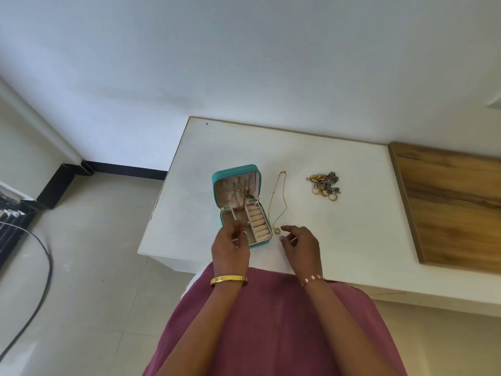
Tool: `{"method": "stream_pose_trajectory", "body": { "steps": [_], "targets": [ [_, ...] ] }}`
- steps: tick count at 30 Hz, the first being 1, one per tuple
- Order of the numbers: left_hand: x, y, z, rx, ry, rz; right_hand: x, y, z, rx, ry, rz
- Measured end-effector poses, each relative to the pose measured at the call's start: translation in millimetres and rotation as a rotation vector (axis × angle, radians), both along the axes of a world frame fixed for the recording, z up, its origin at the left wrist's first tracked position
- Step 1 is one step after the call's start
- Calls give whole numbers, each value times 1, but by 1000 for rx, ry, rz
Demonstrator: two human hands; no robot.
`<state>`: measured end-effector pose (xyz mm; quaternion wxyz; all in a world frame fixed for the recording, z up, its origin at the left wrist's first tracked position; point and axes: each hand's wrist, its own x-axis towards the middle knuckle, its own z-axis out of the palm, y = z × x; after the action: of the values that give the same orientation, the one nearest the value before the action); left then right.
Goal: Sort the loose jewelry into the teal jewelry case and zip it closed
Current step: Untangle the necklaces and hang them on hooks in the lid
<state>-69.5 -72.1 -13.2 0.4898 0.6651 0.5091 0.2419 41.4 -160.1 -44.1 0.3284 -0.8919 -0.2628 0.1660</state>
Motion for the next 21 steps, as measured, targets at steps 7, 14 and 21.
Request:
{"method": "stream_pose_trajectory", "body": {
  "steps": [7,14,21],
  "targets": [
    [0,-4,-17,302,263,-420,-1,19,-4,-188,-160,147],
    [5,0,-21,379,383,-527,-1,18,-4,-169,-128,89],
    [1,3,-20,391,467,-575,2,7,-2,-119,15,-43]
  ]
}}
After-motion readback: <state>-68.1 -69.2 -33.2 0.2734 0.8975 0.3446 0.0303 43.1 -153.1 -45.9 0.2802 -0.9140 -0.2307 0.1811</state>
